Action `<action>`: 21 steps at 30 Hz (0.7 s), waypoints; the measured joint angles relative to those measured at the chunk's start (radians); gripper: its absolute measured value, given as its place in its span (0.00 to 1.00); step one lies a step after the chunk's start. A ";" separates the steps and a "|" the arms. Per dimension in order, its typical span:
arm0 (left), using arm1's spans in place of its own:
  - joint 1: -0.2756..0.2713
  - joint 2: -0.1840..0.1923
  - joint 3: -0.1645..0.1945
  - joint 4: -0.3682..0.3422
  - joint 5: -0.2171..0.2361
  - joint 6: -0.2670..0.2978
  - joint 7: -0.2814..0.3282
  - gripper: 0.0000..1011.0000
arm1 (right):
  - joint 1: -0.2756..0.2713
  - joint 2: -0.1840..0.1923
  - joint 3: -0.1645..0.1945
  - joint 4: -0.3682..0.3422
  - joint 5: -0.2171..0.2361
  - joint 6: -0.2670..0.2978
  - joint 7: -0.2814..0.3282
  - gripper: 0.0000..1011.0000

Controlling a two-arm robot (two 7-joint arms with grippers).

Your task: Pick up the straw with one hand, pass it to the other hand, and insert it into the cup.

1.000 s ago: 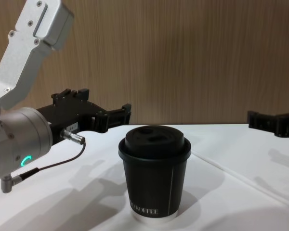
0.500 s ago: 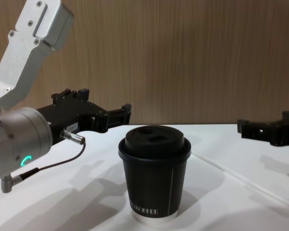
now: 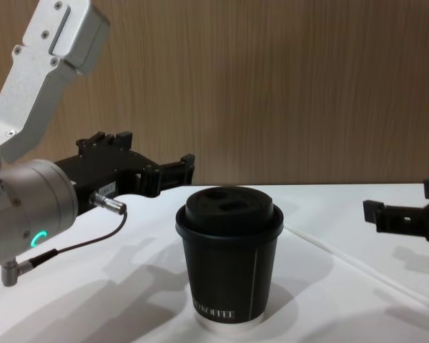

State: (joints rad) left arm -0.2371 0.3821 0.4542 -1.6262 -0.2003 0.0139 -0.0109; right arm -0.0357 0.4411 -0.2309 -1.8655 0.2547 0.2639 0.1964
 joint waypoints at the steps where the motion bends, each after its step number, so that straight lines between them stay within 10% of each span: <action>1: 0.000 0.000 0.000 0.000 0.000 0.000 0.000 0.99 | -0.003 0.005 0.005 0.002 0.006 0.000 0.011 0.99; 21: 0.000 0.000 0.000 0.000 0.000 0.000 0.000 0.99 | 0.026 0.033 0.004 0.078 0.084 0.020 0.127 0.99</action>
State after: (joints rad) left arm -0.2371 0.3821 0.4542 -1.6262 -0.2003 0.0139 -0.0109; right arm -0.0100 0.4742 -0.2273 -1.7875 0.3389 0.2841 0.3238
